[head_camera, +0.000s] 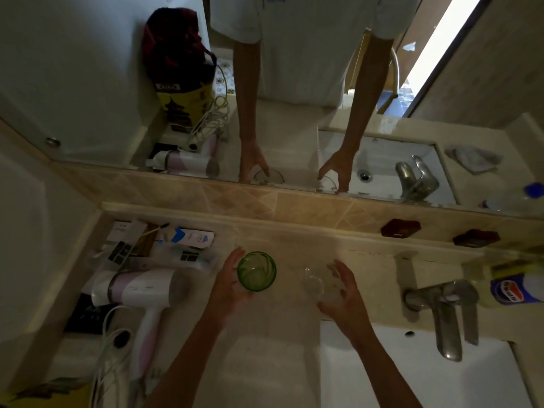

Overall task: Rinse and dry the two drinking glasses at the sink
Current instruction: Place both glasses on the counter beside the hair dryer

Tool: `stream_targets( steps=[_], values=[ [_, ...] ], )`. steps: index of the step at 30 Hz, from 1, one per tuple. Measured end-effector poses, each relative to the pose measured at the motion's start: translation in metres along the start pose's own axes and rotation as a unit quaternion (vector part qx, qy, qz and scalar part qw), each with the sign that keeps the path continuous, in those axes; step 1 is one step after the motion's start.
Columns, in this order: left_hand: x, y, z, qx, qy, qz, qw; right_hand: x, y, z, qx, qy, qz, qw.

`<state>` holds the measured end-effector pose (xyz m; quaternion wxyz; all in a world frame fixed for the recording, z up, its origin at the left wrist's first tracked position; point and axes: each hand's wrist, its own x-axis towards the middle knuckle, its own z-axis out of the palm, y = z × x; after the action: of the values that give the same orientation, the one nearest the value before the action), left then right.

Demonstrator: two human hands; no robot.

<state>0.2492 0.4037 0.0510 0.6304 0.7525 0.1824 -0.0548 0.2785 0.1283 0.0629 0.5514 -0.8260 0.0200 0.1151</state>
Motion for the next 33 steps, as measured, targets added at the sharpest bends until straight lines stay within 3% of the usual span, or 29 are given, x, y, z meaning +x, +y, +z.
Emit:
stream_targets(
  steps=[2,5,12,15,20,24,27,33],
  values=[
    [0.005,0.005,-0.006,0.028,-0.033,-0.001,0.999,0.002,-0.001,-0.005,-0.024,-0.015,0.004,1.000],
    [0.004,0.009,-0.005,0.024,-0.024,-0.025,0.999,0.003,-0.003,-0.003,-0.028,-0.002,0.015,1.000],
    [-0.010,0.004,0.032,-0.023,0.105,-0.010,0.994,-0.003,-0.005,0.031,-0.058,0.117,-0.004,0.991],
    [-0.014,-0.004,0.040,-0.061,0.167,-0.013,0.984,-0.003,0.000,0.032,-0.049,0.116,0.005,0.992],
    [-0.009,-0.017,0.024,-0.029,0.090,-0.010,0.996,-0.002,0.009,0.015,-0.025,0.030,0.008,0.999],
    [0.002,-0.026,0.009,0.032,0.035,0.042,0.998,0.001,0.006,0.010,-0.007,0.011,0.019,1.000],
    [0.007,-0.015,0.010,0.041,0.026,0.029,0.998,0.001,0.009,0.016,0.023,0.026,0.048,0.998],
    [0.006,-0.009,0.025,0.002,0.045,-0.033,0.998,0.002,0.003,0.036,0.014,0.129,0.071,0.989]
  ],
)
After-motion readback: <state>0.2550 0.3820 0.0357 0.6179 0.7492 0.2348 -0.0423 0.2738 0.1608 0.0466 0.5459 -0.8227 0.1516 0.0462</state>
